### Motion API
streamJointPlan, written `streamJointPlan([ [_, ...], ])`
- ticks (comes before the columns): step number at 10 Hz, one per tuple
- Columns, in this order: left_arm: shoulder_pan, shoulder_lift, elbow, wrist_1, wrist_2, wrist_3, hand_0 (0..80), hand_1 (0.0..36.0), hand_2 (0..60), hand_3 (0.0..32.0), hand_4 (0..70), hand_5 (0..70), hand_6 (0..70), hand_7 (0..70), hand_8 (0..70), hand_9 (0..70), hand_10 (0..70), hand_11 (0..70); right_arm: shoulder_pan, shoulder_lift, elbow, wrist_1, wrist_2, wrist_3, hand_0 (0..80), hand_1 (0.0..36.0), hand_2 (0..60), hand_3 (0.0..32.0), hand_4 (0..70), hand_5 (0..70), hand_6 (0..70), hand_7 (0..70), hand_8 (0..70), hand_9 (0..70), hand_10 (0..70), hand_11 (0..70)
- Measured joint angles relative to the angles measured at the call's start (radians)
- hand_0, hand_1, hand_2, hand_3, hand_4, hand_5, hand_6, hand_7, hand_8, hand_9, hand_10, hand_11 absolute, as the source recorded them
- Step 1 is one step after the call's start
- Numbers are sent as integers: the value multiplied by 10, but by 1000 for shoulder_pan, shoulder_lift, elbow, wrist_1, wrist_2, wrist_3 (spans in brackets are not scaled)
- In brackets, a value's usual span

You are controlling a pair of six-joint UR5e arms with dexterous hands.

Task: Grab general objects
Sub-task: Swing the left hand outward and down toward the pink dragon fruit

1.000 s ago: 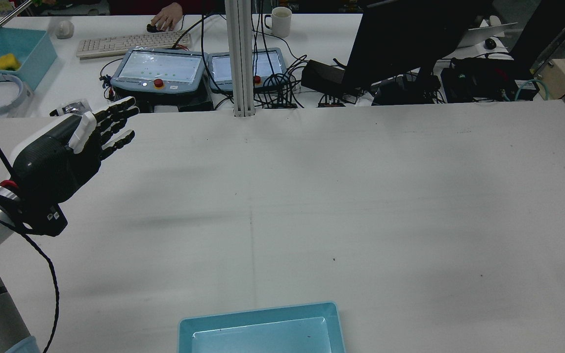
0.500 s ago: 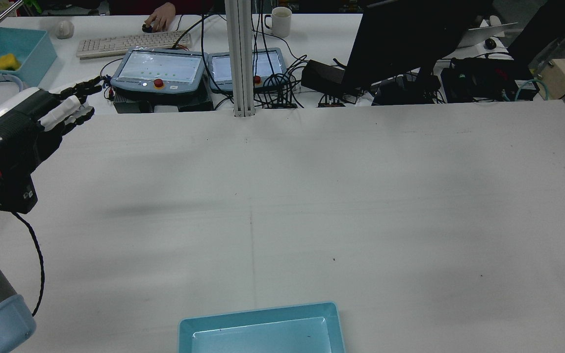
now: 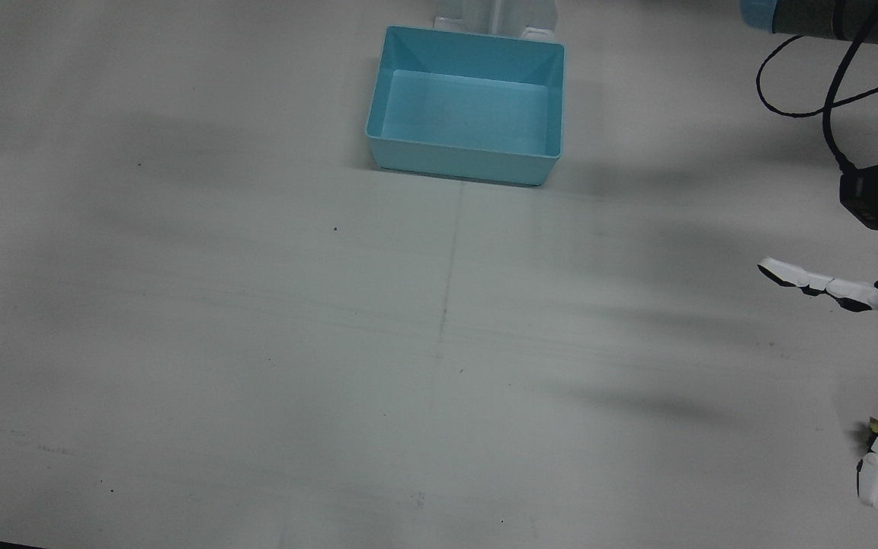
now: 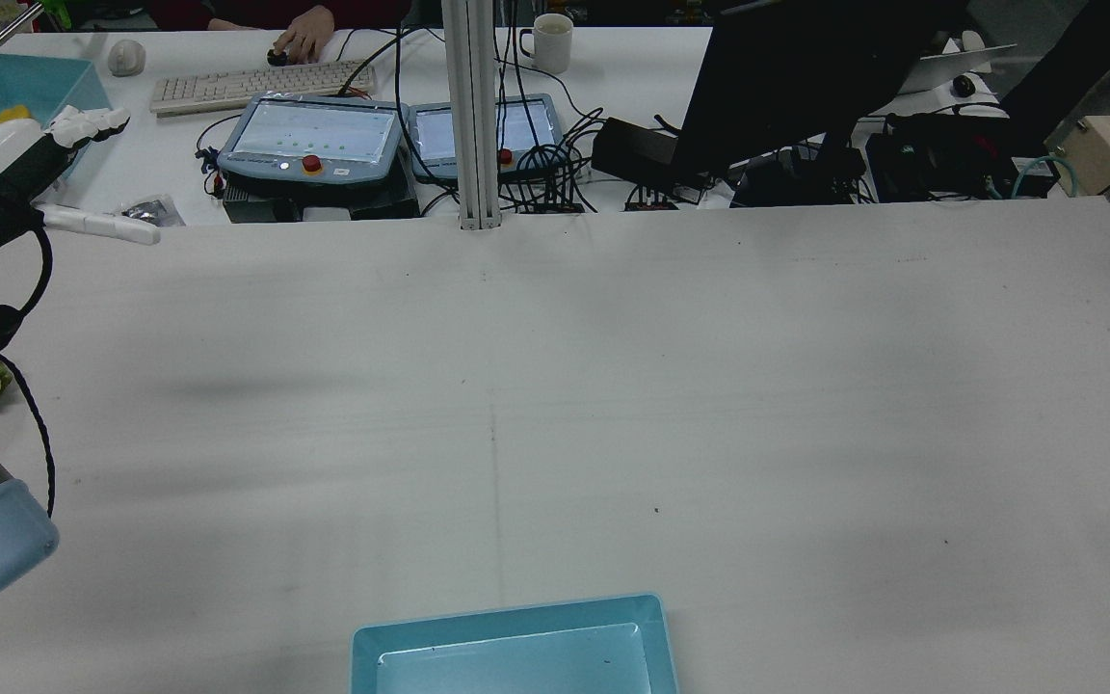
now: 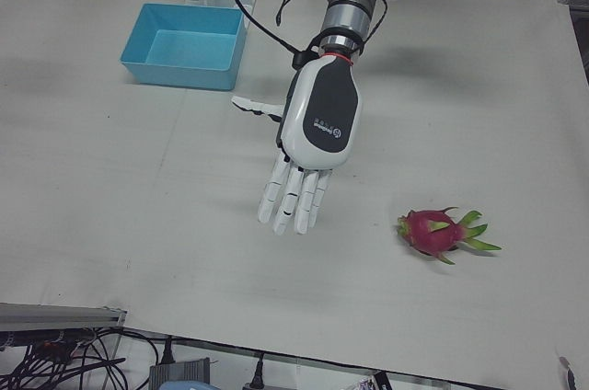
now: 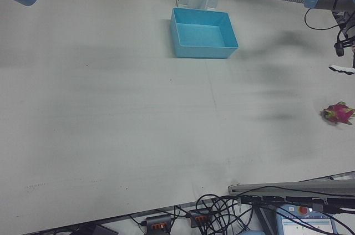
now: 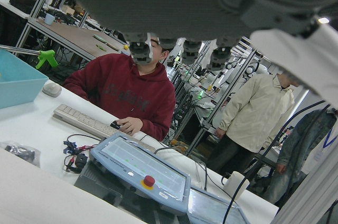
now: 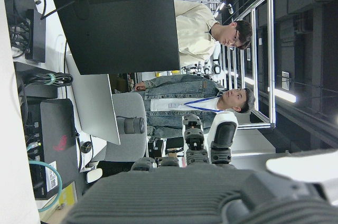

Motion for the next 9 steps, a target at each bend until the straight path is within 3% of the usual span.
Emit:
streamJointPlan([
  [2, 1, 0, 42, 1, -20, 93, 469, 137, 0, 226, 0, 0, 0, 128, 0, 11, 0, 0, 0, 0, -1, 0, 0, 0, 0, 0, 0, 0, 0, 0, 0, 0, 0, 0, 0, 0],
  [3, 3, -3, 54, 8, -42, 118, 482, 160, 2, 240, 0, 0, 0, 143, 0, 14, 0, 0, 0, 0, -2, 0, 0, 0, 0, 0, 0, 0, 0, 0, 0, 0, 0, 0, 0, 0],
  [4, 4, -5, 60, 13, -59, 131, 500, 190, 23, 230, 0, 0, 0, 135, 0, 13, 0, 0, 0, 0, -2, 0, 0, 0, 0, 0, 0, 0, 0, 0, 0, 0, 0, 0, 0, 0],
  [5, 6, -5, 63, 15, -74, 138, 519, 206, 18, 248, 0, 0, 0, 122, 0, 10, 0, 0, 0, 0, -2, 0, 0, 0, 0, 0, 0, 0, 0, 0, 0, 0, 0, 0, 0, 0],
  [7, 8, -3, 65, 10, -103, 145, 548, 185, 0, 288, 0, 0, 0, 90, 0, 4, 0, 3, 0, 0, -1, 0, 0, 0, 0, 0, 0, 0, 0, 0, 0, 0, 0, 0, 0, 0],
  [8, 8, 0, 67, 1, -114, 159, 545, 148, 0, 296, 0, 0, 0, 73, 0, 0, 5, 28, 0, 0, -1, 0, 0, 0, 0, 0, 0, 0, 0, 0, 0, 0, 0, 0, 0, 0],
  [9, 6, 3, 69, -14, -130, 198, 535, 148, 0, 266, 0, 0, 0, 78, 0, 1, 2, 23, 0, 0, -2, 0, 0, 0, 0, 0, 0, 0, 0, 0, 0, 0, 0, 0, 0, 0],
])
